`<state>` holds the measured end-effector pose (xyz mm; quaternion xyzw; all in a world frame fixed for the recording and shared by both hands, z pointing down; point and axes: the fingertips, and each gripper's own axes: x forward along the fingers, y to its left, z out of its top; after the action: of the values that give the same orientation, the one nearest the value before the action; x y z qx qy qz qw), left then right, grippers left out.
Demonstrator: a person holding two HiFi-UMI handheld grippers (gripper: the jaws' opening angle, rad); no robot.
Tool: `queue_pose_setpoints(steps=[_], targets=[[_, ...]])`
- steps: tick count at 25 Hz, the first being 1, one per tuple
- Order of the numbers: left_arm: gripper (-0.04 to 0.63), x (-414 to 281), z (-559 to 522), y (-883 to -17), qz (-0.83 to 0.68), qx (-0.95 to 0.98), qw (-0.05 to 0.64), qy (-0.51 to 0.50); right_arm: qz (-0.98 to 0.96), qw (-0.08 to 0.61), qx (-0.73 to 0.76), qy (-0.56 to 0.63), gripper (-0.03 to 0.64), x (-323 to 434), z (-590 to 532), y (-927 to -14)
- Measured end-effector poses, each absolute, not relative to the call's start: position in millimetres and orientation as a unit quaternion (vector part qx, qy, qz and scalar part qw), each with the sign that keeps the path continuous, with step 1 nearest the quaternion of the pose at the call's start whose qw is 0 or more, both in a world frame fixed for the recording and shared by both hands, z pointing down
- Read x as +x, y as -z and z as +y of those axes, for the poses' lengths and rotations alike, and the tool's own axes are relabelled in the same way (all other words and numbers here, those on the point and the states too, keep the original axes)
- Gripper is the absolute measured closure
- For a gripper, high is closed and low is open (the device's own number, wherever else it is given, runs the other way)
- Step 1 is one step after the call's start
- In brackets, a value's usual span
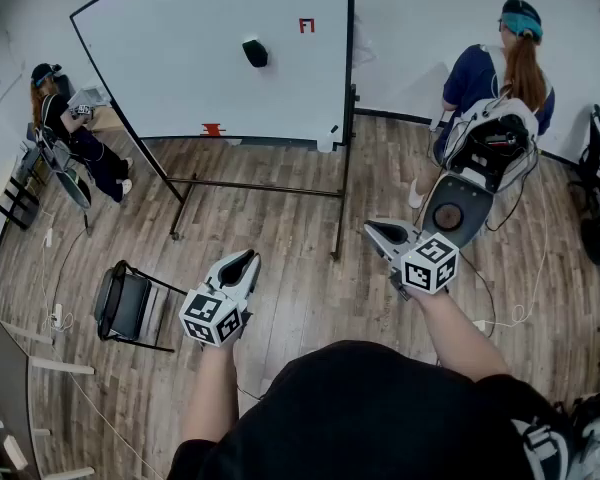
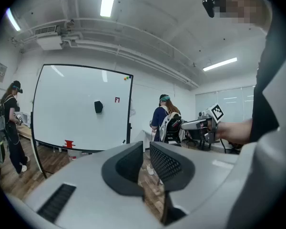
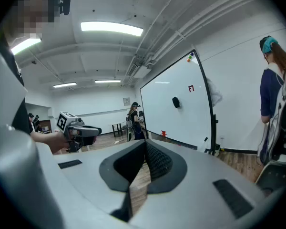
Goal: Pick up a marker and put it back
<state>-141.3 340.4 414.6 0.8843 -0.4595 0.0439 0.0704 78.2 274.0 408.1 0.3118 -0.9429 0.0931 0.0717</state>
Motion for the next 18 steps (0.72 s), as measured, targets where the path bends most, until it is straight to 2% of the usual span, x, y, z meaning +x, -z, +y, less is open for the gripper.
queue_pose_setpoints(steps=[18], targets=[[0.541, -185, 302, -431, -0.437, 0.895, 0.083, -0.036, -0.913, 0.082, 0.383, -0.112, 0.620, 55, 236, -422]])
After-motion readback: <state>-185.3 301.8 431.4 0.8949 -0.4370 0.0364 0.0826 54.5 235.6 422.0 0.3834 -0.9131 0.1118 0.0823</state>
